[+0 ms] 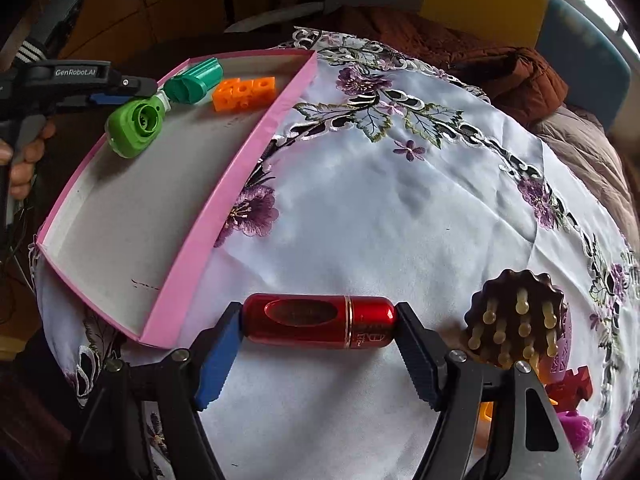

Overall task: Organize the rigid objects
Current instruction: 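Lower the green-white bottle into the tray and open the left tool, then carry the red cylinder into the tray and open the right tool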

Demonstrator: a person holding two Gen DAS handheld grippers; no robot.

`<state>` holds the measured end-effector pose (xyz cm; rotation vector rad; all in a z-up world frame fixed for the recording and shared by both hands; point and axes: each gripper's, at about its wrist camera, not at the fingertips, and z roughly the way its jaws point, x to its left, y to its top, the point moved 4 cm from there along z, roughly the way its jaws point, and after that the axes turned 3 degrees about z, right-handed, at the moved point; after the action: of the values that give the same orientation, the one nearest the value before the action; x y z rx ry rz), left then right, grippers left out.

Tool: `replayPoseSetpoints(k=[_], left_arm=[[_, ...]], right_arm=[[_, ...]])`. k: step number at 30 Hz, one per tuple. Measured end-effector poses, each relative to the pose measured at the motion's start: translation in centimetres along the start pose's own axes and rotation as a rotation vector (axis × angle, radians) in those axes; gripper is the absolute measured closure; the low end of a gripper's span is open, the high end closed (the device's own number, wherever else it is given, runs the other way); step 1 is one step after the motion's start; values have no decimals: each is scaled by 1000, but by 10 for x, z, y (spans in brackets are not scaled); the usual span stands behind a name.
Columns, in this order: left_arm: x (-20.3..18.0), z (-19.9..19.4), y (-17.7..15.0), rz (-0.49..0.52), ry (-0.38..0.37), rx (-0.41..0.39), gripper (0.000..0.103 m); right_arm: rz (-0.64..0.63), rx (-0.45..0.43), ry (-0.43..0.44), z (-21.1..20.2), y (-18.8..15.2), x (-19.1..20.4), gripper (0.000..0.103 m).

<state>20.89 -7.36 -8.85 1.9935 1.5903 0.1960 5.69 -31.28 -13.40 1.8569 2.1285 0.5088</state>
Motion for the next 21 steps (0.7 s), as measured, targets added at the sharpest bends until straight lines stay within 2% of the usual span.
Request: replayPoseSetpoints(k=[6, 11, 15, 21], left_arm=[[3, -32, -10, 5, 37, -59, 59], [4, -52, -38, -10, 49, -59, 59], [-9, -65, -67, 33, 59, -55, 59], [-32, -80, -93, 101, 82, -67, 59]], right_arm=[[-8, -1, -3, 0, -1, -1, 28], [-7, -4, -5, 0, -1, -1, 28], [-11, -7, -11, 0, -1, 0, 28], [-12, -13, -16, 0, -2, 0, 28]])
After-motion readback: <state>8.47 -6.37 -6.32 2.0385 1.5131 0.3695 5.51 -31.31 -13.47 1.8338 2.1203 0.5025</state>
